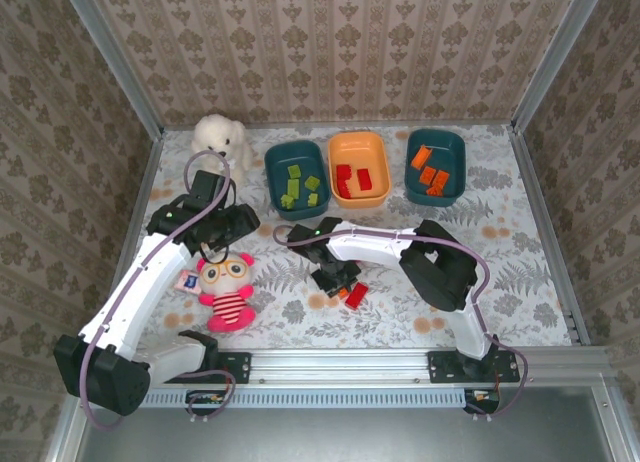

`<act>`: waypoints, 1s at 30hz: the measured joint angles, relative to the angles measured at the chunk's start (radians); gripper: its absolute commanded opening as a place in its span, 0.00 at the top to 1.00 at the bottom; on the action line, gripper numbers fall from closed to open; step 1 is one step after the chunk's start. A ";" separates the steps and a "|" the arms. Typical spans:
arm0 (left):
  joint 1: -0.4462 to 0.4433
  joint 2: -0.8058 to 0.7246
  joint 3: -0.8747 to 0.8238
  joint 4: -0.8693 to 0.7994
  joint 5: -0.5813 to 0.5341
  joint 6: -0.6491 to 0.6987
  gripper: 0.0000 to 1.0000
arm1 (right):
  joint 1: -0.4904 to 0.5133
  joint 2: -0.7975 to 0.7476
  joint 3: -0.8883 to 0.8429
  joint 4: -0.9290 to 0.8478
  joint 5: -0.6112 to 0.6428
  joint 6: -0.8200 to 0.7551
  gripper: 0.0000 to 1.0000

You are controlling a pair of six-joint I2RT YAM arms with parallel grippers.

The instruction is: Sort the legos into containers by color

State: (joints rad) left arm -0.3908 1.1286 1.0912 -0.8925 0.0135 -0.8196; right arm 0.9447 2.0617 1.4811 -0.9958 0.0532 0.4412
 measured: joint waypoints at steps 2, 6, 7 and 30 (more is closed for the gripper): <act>0.000 0.006 0.000 0.006 0.005 0.000 0.37 | 0.000 -0.002 0.003 -0.002 0.007 0.003 0.83; -0.008 0.031 0.000 0.030 0.031 0.004 0.37 | -0.023 -0.027 0.031 -0.024 0.022 0.003 0.85; -0.016 0.040 0.000 0.042 0.040 0.006 0.38 | -0.043 -0.046 0.049 -0.031 0.024 0.003 0.85; -0.311 0.499 0.291 0.231 0.226 0.117 0.39 | -0.907 0.190 0.641 0.026 -0.010 0.054 0.88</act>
State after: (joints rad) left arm -0.7013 1.6279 1.3823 -0.6613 0.2398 -0.7021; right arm 0.0376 2.2517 2.1223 -0.9703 0.0429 0.4950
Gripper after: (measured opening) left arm 0.613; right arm 0.263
